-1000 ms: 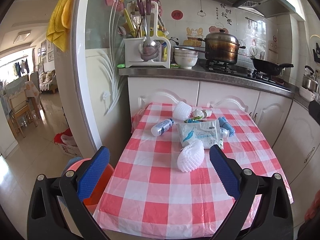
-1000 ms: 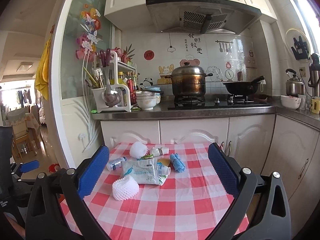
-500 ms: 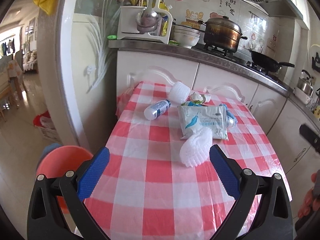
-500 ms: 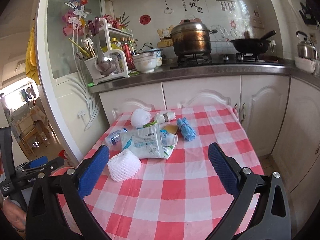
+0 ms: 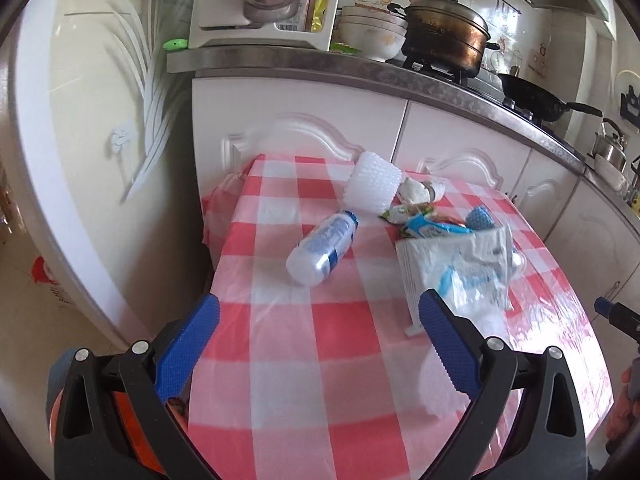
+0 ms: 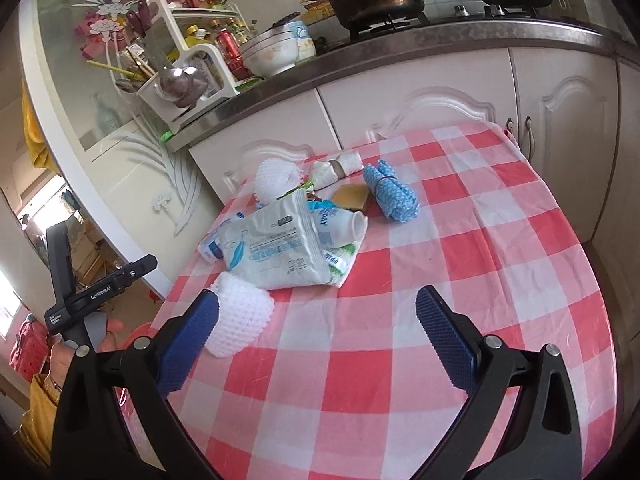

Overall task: Collect trash
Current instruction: 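Reach the left gripper to the white plastic bottle and close on it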

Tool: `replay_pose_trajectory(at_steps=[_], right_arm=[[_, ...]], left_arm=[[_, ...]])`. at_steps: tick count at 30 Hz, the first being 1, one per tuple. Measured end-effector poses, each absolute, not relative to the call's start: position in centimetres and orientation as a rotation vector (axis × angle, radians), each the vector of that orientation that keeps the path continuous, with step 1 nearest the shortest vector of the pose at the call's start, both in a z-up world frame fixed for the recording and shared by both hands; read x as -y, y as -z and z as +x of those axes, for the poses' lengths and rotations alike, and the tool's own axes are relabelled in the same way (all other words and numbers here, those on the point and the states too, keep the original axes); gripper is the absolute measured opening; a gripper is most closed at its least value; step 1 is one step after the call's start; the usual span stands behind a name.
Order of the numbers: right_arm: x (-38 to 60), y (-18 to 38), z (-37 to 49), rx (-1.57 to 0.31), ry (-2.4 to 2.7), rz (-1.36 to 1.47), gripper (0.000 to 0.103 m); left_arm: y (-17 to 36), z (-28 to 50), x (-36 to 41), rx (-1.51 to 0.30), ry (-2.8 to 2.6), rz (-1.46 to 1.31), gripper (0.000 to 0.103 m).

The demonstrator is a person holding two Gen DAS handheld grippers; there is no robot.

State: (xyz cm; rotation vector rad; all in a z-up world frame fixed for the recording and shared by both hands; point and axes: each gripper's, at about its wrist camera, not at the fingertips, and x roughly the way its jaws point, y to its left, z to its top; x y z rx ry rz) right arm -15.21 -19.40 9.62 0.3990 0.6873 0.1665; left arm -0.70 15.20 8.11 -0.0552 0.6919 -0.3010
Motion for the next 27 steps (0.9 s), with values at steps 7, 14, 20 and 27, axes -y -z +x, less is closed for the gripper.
replay_pose_trajectory(at_steps=[7, 14, 20, 27], right_arm=[[24.2, -8.8, -8.5, -0.700, -0.125, 0.414, 0.099], [26.5, -6.7, -2.6, -0.766, -0.158, 0.494, 0.098], [26.0, -4.9, 0.7, -0.818, -0.160, 0.462, 0.097], [25.0, -4.0, 3.1, -0.840, -0.149, 0.378, 0.092]], left_arm=[[-7.2, 4.1, -13.4, -0.687, 0.345, 0.036, 0.098], [-5.4, 7.2, -12.2, -0.728, 0.362, 0.111, 0.077], [-3.5, 9.0, -11.1, -0.794, 0.385, 0.152, 0.070], [-2.3, 10.6, -10.3, -0.851, 0.355, 0.171, 0.051]])
